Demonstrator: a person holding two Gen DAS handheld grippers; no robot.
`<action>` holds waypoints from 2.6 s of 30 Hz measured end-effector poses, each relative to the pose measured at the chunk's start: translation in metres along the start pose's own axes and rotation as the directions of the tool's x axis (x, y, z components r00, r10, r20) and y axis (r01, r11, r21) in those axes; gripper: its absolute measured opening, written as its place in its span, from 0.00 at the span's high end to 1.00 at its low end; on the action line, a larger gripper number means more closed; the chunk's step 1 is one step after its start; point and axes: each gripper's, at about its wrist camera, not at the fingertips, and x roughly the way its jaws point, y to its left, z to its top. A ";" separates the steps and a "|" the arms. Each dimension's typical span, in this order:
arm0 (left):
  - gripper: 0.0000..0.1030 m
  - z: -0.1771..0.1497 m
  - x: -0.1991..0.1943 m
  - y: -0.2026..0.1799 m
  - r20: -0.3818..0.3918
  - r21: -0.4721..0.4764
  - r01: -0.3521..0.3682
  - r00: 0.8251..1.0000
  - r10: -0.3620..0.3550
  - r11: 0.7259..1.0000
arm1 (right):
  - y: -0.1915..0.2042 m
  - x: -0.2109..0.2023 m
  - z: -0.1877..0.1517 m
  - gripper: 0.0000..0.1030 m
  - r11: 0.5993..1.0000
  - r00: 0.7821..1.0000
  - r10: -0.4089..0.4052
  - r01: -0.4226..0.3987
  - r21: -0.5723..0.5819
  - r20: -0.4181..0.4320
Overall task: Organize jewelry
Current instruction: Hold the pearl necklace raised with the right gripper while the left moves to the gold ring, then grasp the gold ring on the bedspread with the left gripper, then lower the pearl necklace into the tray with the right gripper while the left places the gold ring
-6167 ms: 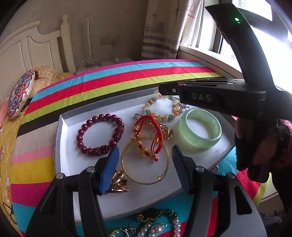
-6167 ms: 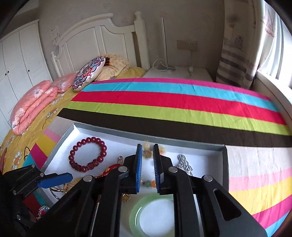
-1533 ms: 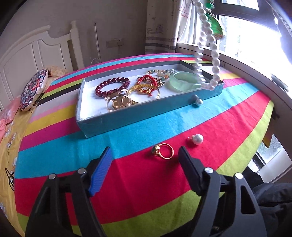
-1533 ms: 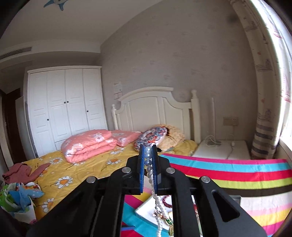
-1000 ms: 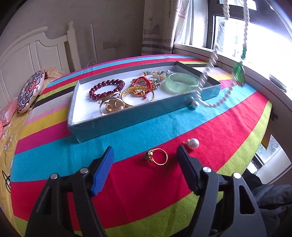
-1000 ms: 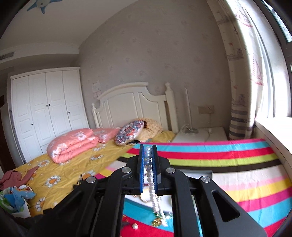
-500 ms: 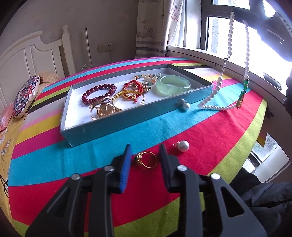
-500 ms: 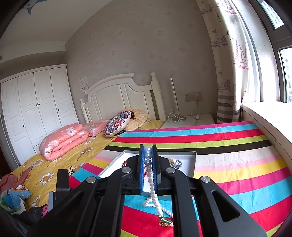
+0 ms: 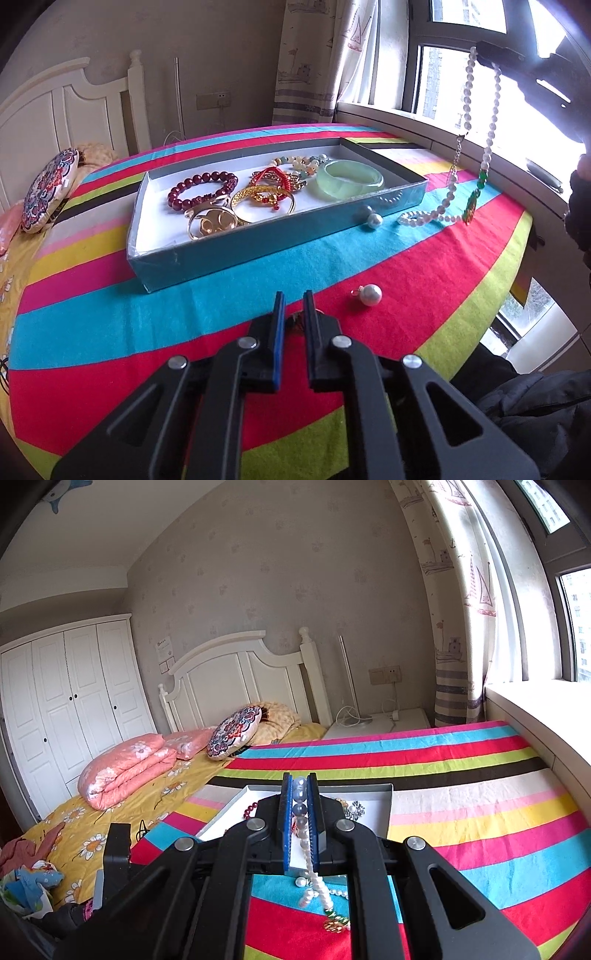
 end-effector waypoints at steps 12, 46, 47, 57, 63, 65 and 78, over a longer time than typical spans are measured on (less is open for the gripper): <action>0.39 -0.005 -0.003 -0.007 -0.016 0.041 0.006 1.000 -0.006 0.999 | -0.001 0.004 -0.003 0.91 1.000 1.000 0.005 -0.005 -0.001 -0.019; 0.78 0.028 -0.029 -0.024 0.068 0.159 0.042 0.996 -0.053 0.986 | 0.037 0.002 0.064 0.91 0.992 0.994 0.046 -0.034 -0.123 0.096; 0.78 0.032 -0.030 -0.021 0.074 0.155 0.043 0.996 -0.055 0.987 | 0.038 0.004 0.069 0.91 0.991 0.994 0.047 -0.034 -0.129 0.098; 0.78 0.071 -0.018 0.001 0.094 0.136 0.040 0.994 -0.053 0.990 | 0.057 0.048 0.100 0.91 0.981 0.996 0.061 -0.047 -0.189 0.069; 0.78 0.091 -0.001 0.026 0.093 0.073 0.053 0.994 -0.060 0.996 | 0.064 0.090 0.111 0.91 0.979 0.997 0.065 -0.055 -0.198 0.041; 0.78 0.097 0.005 0.035 0.092 0.049 0.053 0.994 -0.057 0.997 | 0.067 0.105 0.114 0.91 0.978 0.997 0.073 -0.065 -0.196 0.032; 0.77 0.096 0.049 0.078 0.025 -0.074 0.015 1.000 -0.013 0.997 | 0.056 0.187 0.091 0.91 0.983 0.991 0.102 -0.114 -0.142 -0.091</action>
